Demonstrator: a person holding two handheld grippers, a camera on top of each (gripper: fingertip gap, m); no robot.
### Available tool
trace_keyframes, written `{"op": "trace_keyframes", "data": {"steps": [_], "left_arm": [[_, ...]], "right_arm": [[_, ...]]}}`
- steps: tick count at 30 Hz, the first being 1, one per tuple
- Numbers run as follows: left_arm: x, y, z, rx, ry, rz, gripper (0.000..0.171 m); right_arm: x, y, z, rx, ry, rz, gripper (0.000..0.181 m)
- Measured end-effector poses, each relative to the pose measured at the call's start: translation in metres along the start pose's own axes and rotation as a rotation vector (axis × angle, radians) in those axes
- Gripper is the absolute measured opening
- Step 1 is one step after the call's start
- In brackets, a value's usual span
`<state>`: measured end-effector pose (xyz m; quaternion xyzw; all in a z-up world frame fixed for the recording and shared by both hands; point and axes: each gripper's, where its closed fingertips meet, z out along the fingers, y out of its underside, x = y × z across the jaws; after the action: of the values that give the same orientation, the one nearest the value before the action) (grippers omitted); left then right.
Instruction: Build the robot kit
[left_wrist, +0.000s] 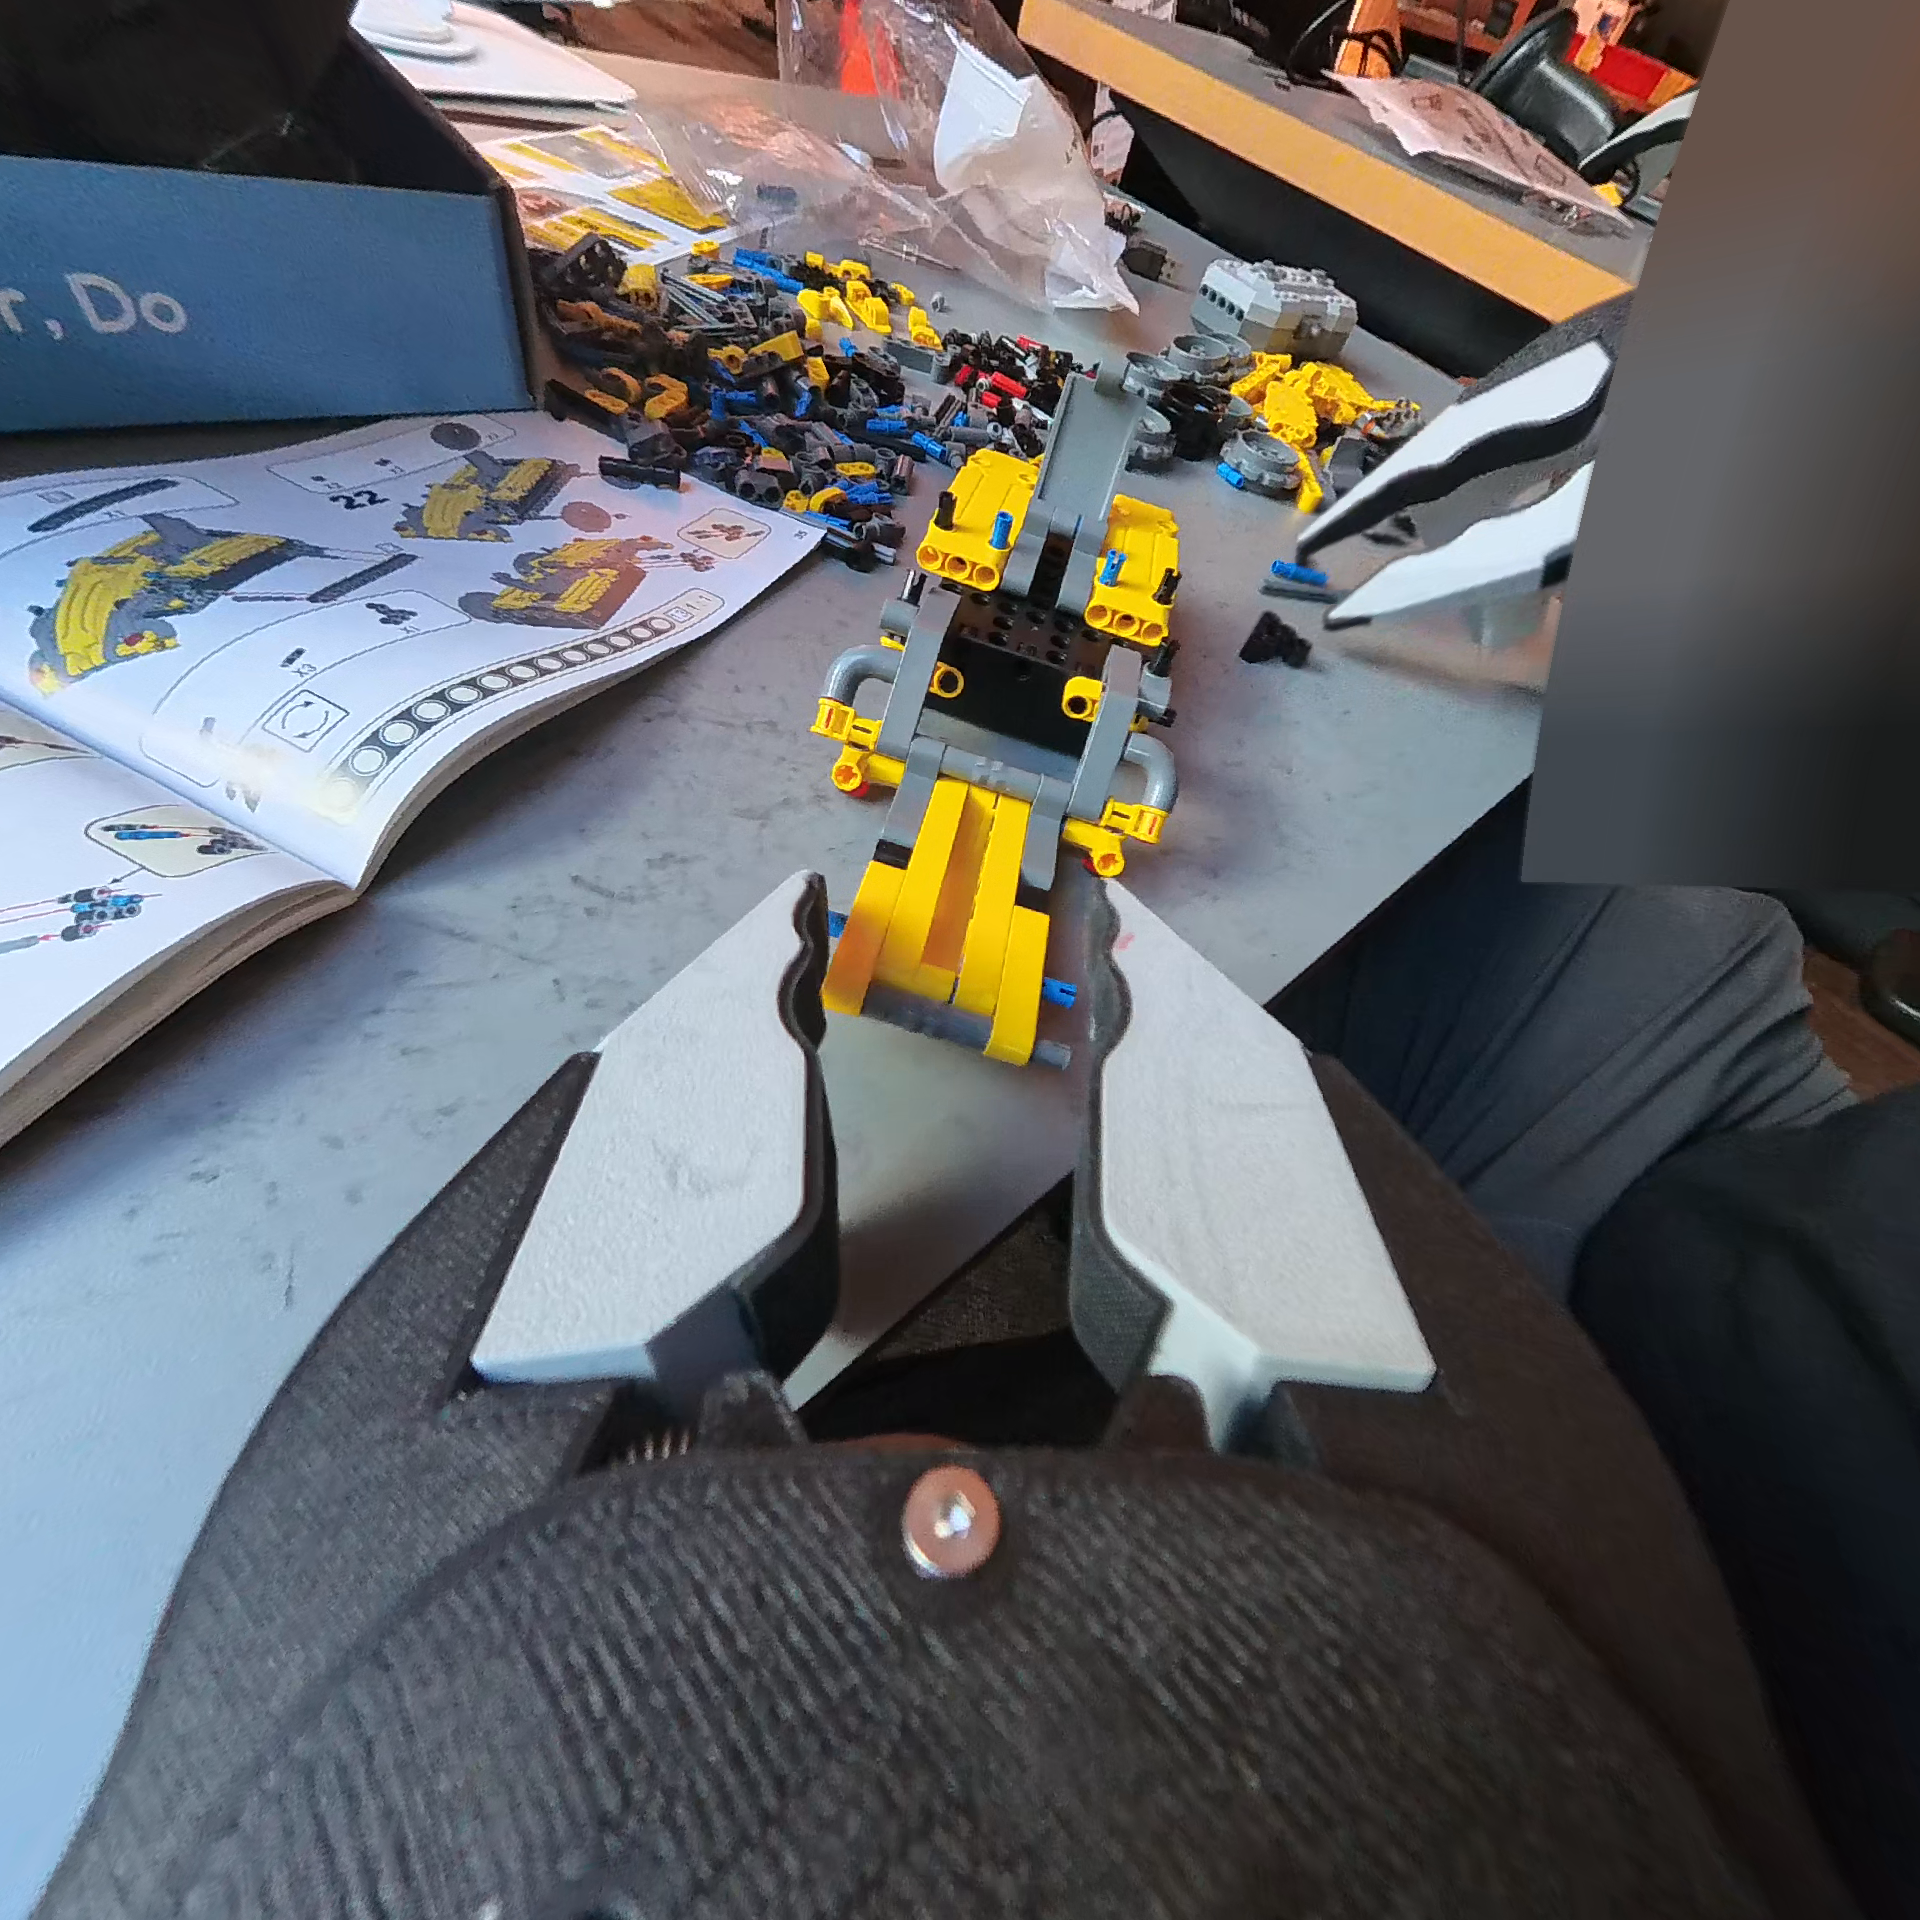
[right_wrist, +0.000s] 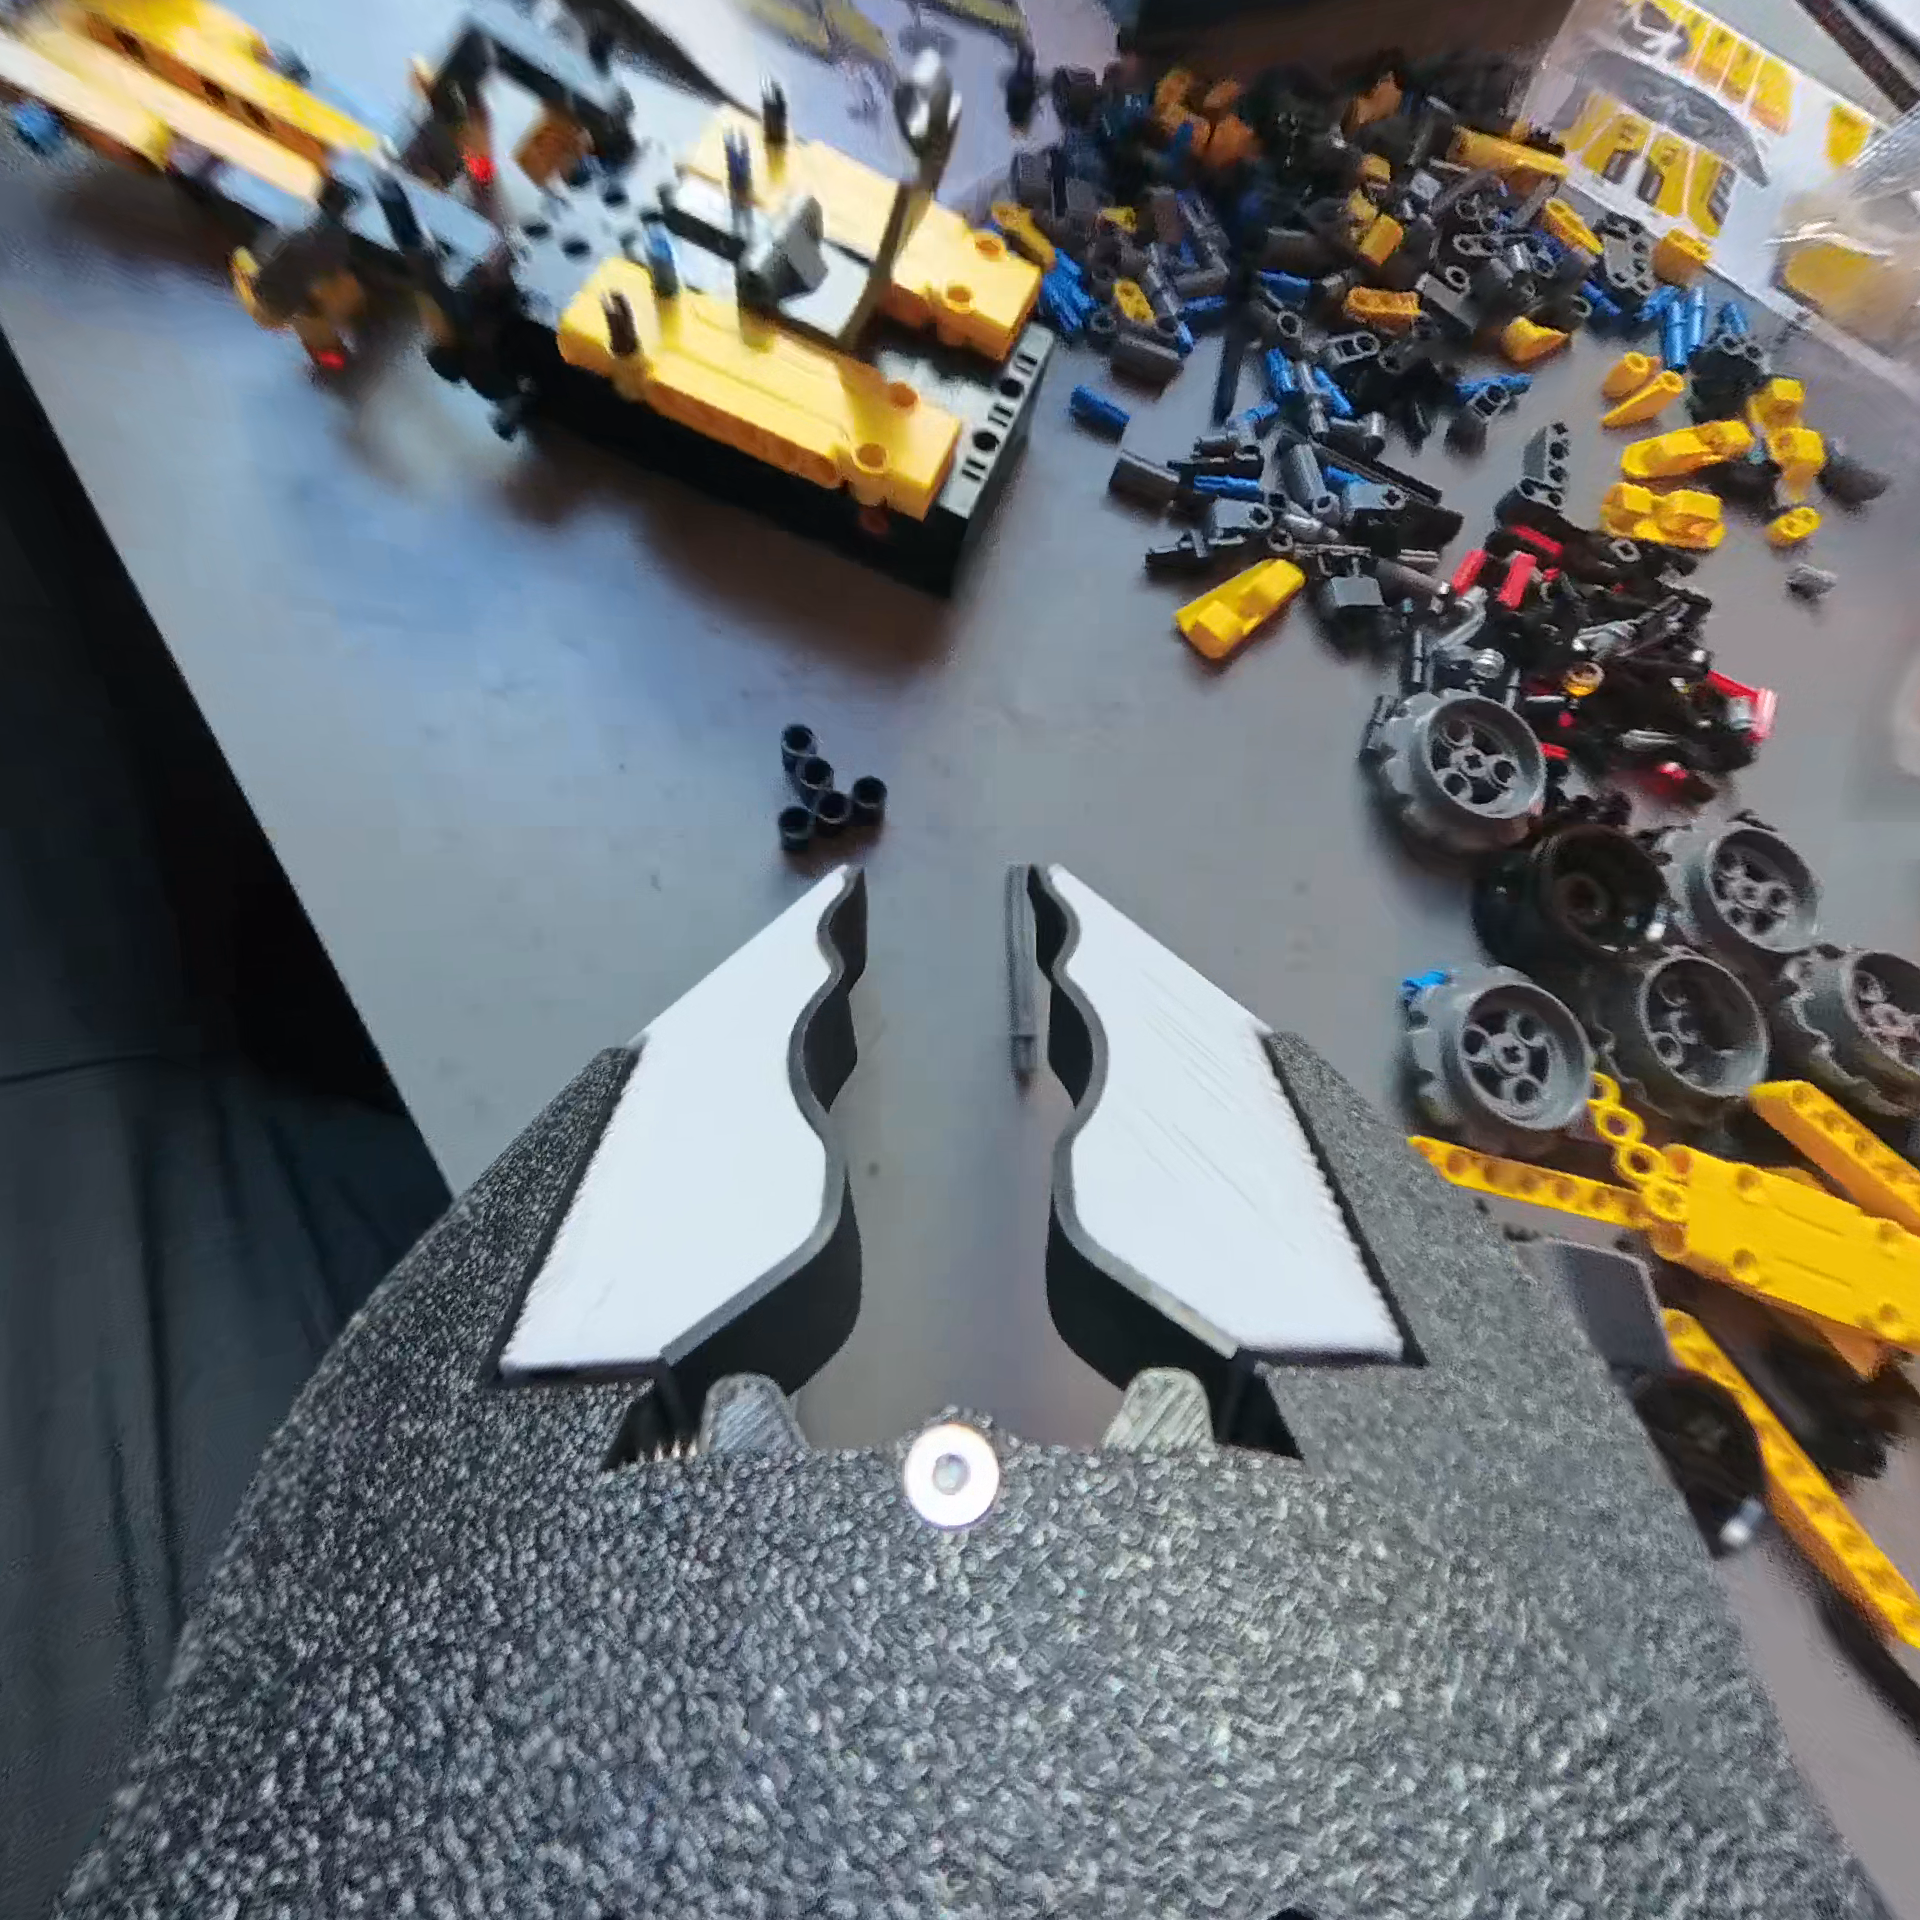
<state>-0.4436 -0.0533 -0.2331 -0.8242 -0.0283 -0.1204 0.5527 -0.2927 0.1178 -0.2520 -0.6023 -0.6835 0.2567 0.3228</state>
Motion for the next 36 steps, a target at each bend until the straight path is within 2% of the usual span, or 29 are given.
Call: {"op": "trace_keyframes", "data": {"steps": [2,5,12,18,24,28,31,36], "left_arm": [[0.001,0.0,0.001,-0.002,0.001,0.002,0.046],[0.002,0.0,0.002,-0.003,-0.001,0.008,0.046],[0.004,0.0,0.002,-0.006,0.002,0.015,0.046],[0.01,-0.005,0.002,-0.019,-0.024,0.093,0.047],[0.072,-0.007,0.031,-0.085,0.113,0.235,0.046],[0.116,-0.006,0.066,-0.155,0.213,0.246,0.04],[0.124,-0.003,0.086,-0.2,0.185,0.317,0.034],[0.129,0.004,0.103,-0.206,0.171,0.322,0.03]], "right_arm": [[-0.014,-0.008,0.0,0.049,-0.086,0.033,0.027],[-0.029,-0.01,0.007,0.052,-0.154,0.032,0.028],[-0.027,-0.011,0.019,0.008,-0.186,-0.001,0.021],[-0.048,-0.017,0.021,0.015,-0.267,-0.042,0.019],[-0.081,-0.027,0.021,0.04,-0.349,-0.108,0.021],[-0.076,-0.026,0.013,0.063,-0.338,-0.13,0.024],[-0.067,-0.021,0.003,0.092,-0.324,-0.095,0.024],[-0.049,-0.005,-0.01,0.097,-0.274,-0.057,0.024]]}}
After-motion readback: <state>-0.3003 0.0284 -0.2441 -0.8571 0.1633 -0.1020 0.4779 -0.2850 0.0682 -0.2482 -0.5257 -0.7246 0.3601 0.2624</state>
